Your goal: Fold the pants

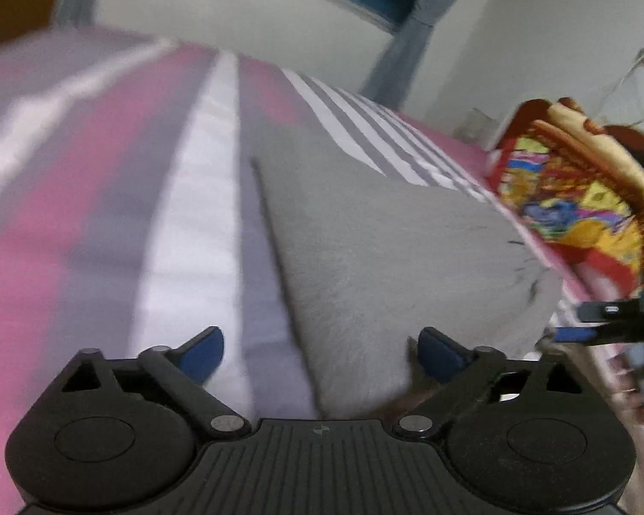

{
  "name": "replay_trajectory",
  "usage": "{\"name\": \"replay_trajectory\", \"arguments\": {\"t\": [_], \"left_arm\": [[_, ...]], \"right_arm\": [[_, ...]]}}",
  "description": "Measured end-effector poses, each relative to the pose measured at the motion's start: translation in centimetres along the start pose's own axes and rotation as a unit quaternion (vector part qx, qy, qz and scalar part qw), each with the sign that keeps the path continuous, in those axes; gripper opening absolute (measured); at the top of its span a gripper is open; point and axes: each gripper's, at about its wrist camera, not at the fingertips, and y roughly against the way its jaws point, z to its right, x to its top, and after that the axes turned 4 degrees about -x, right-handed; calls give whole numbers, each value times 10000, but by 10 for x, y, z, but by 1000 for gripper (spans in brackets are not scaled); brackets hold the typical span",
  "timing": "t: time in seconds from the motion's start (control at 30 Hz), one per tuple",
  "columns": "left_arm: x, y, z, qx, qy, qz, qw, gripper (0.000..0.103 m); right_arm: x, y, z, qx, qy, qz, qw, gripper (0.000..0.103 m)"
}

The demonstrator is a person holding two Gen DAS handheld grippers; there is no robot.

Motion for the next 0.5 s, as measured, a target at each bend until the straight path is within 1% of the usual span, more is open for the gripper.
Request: {"name": "replay_trajectory", "arguments": {"t": [0.07,0.1,0.13,0.2,0.27,0.33,0.37,0.43,0.5], "left_arm": [[-8,30,7,85,-87,56,9999,101],[-13,44,12,203,-154,104,9996,101],[-18,59,15,337,-238,183,9990,101],[-30,91,30,576,-323,345,9972,103],[-40,125,45,600,-314,458,9967,103],[-54,160,60,652,-332,526,9959,103],[-60,176,73,649,-420,568,9954,103],[-72,205,96,705,-585,658,9936,103],[-81,229,118,645,-702,696,9930,103]], "right_arm": [[-13,30,-7,-316,296,151,9989,103],[-21,47,-10,-458,454,279,9975,103],[-32,68,-17,-615,606,534,9948,103],[-48,98,-29,-728,726,900,9906,103],[-60,123,-45,-924,790,1069,9868,103],[-82,156,-63,-1094,925,1273,9815,103],[-88,162,-74,-1168,985,1347,9790,103],[-111,187,-94,-1254,1145,1548,9732,103],[-127,202,-107,-1365,1186,1690,9689,103]]}}
